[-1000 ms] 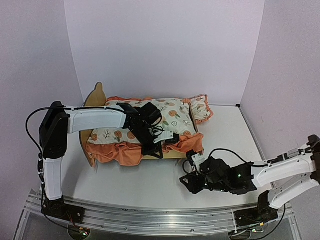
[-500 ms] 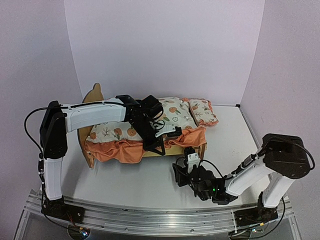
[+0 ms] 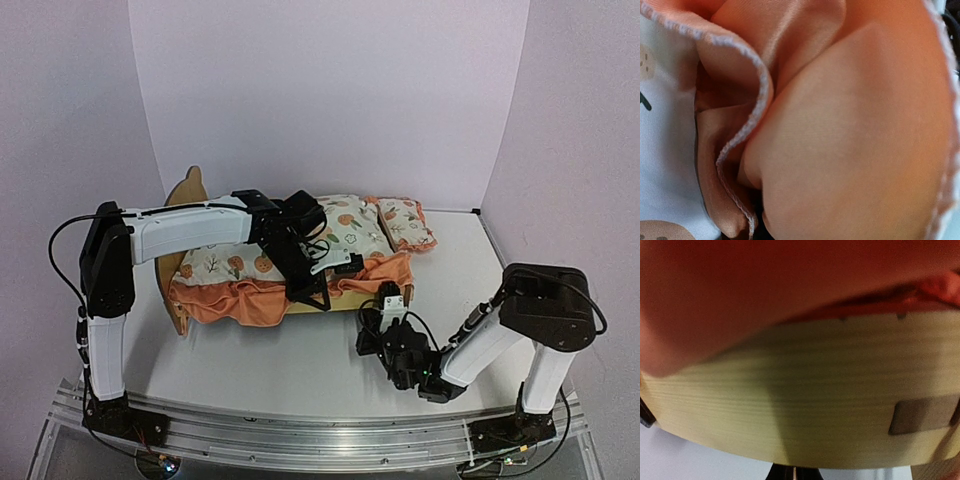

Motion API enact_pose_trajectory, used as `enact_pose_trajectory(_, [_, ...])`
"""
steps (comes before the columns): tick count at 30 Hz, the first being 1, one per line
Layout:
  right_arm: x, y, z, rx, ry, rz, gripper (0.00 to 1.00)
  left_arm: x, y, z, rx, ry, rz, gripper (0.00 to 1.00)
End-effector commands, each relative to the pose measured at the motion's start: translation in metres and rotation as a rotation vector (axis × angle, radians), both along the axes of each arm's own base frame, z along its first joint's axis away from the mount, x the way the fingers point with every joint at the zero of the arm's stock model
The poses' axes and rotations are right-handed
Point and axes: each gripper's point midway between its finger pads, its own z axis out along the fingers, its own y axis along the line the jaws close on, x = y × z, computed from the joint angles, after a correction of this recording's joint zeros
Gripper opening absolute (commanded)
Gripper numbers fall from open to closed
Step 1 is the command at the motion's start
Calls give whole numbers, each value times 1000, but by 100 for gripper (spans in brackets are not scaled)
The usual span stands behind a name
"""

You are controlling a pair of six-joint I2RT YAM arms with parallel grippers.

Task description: Set up the pet bed

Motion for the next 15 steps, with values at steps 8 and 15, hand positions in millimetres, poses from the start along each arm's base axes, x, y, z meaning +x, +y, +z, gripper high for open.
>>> enact_pose_trajectory(8, [-42, -26, -25, -82, 209, 130, 0, 46, -5, 66, -166, -155, 72, 0])
enact_pose_trajectory(15, [-84, -40, -39, -185, 433, 284, 0, 56, 5, 39, -120, -194, 63, 0])
